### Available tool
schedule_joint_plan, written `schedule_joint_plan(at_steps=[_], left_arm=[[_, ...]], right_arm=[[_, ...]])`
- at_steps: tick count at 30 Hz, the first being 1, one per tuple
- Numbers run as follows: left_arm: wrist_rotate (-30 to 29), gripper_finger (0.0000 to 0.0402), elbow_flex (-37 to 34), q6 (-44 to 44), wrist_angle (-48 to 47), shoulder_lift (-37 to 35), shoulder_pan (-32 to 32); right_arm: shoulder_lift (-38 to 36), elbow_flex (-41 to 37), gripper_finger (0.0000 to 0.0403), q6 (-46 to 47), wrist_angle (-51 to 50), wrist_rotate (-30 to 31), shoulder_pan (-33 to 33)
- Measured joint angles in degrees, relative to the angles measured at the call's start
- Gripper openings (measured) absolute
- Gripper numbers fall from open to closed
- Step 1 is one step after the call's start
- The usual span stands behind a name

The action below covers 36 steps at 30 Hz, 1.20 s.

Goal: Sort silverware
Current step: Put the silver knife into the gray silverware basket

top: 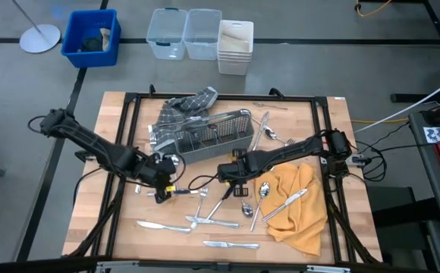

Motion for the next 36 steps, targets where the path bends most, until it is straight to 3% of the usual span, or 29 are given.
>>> schedule_joint_plan(at_steps=[7,14,22,36], left_arm=[[0.34,0.0087,-7.13,1.30,8.15,0.06,-0.32],[4.74,0.0084,-9.41,2.54,13.34,5.44,-0.36],[7.14,0.0084,-9.59,8.73,13.64,12.77,-0.58],[6.88,0.0084,-9.59,10.69,14.00,13.53,-0.56]], right_arm=[[0.02,-0.43,0.0096,0.01,2.18,-0.83,0.00],[-0.01,-0.43,0.0096,0.01,3.01,-0.83,0.00],[0.01,-0.43,0.0096,0.00,3.33,-0.84,0.00],[-0.01,-0.43,0.0096,0.01,5.14,-0.85,0.00]])
